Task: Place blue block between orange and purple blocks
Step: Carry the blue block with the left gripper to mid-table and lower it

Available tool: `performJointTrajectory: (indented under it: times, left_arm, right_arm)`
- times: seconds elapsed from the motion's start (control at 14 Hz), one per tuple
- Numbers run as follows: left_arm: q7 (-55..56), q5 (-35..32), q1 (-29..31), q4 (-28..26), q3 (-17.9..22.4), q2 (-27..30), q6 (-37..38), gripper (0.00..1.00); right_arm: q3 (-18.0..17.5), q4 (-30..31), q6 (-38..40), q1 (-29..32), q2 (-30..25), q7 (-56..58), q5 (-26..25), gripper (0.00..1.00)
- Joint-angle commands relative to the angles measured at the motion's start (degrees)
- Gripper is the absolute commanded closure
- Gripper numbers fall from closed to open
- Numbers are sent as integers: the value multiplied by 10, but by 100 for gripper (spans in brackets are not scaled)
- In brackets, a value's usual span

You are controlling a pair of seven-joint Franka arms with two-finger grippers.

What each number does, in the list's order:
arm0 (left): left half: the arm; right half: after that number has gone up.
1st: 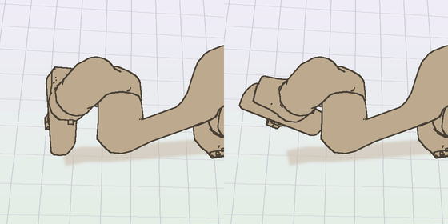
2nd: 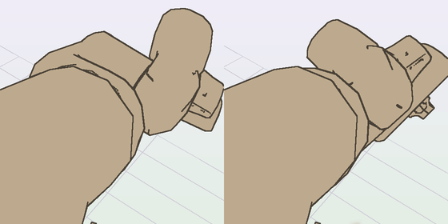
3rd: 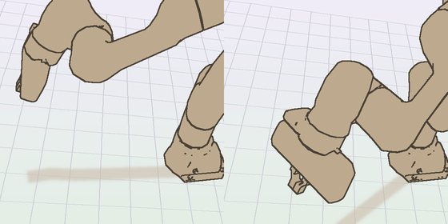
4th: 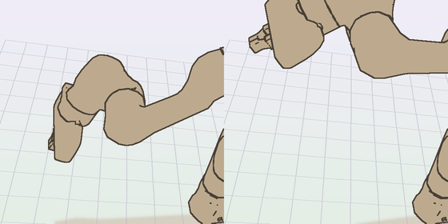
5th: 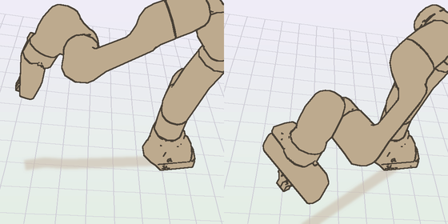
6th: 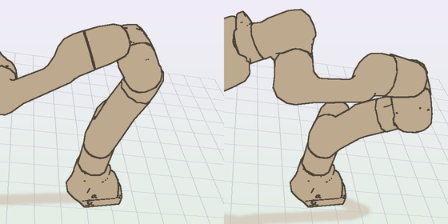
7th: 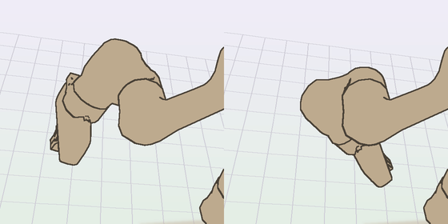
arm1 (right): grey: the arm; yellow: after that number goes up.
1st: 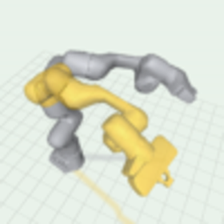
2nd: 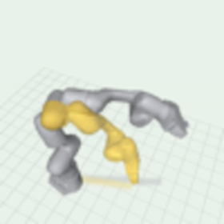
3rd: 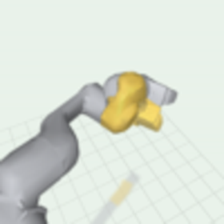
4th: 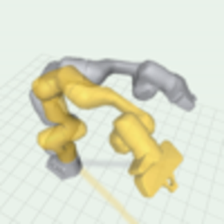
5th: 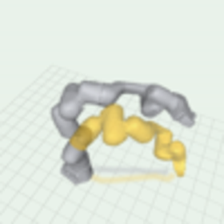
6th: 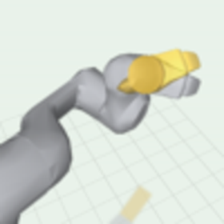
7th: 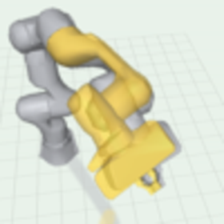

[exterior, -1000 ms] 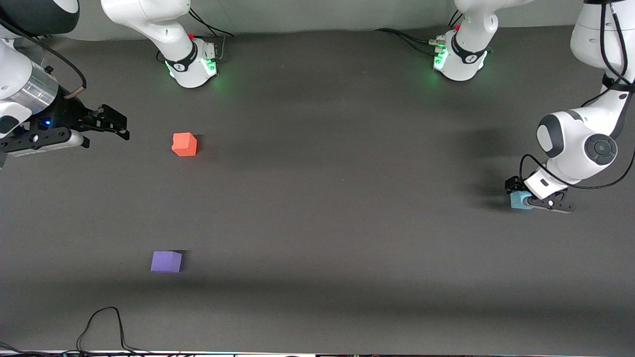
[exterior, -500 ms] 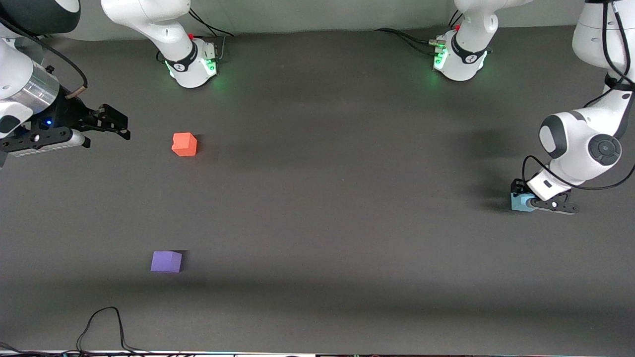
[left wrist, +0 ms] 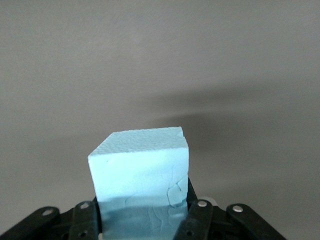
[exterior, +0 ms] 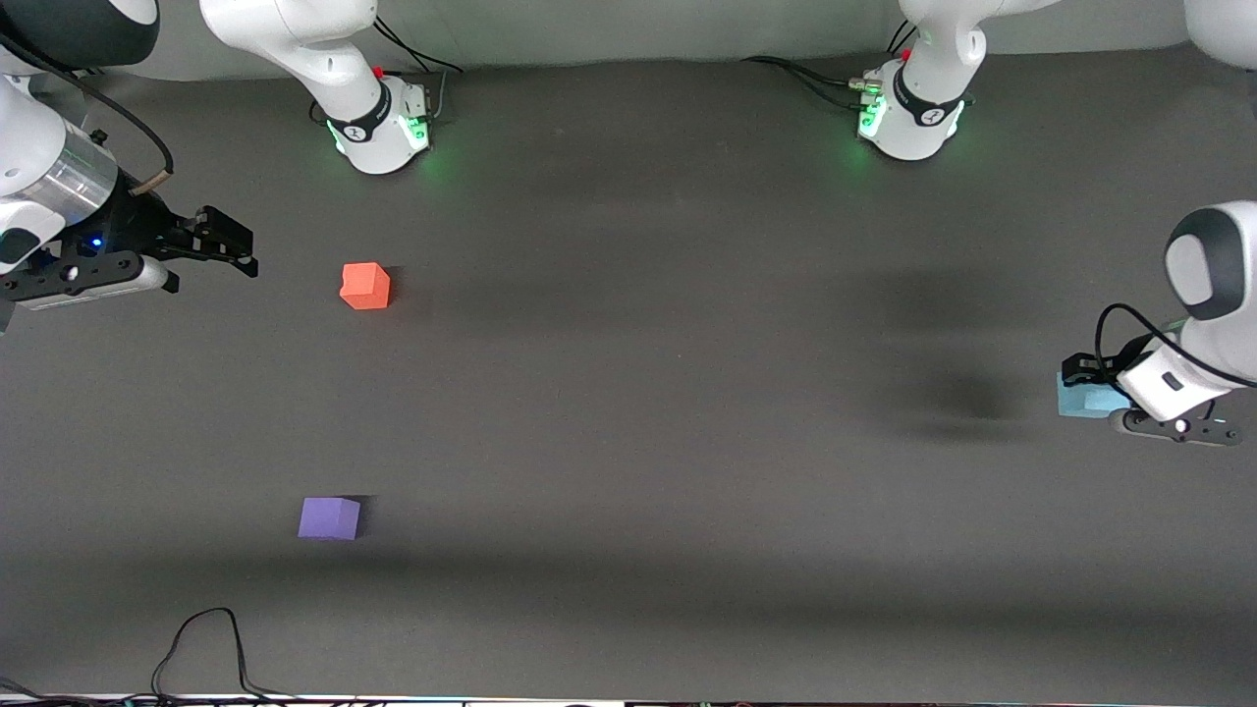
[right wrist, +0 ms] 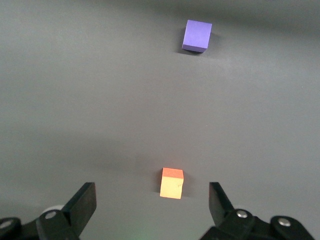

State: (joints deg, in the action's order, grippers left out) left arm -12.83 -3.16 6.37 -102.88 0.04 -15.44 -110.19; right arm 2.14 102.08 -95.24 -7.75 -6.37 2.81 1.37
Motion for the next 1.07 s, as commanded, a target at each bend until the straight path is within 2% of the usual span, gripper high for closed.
performJointTrajectory:
  times: [0.0, 0.36, 0.5, 0.71, 1.0]
  left_arm:
    - [119, 3, -76, 86, -3, -13, 100, 63]
    - [404, 49, -258, 122, -6, -23, 108, 63]
    - [500, 61, -336, 162, -6, -57, 97, 63]
    - [620, 68, -442, 219, -6, -134, 29, 63]
    - [685, 57, -549, 225, -5, -221, -98, 63]
  right_arm:
    - [5, -2, 1, -4, -2, 13, 11, 0]
    - [5, -2, 2, -4, -2, 14, 11, 0]
    - [5, -2, 3, -4, -2, 14, 11, 0]
    - [5, -2, 3, -4, -3, 15, 11, 0]
    - [6, -2, 3, -4, -3, 15, 11, 0]
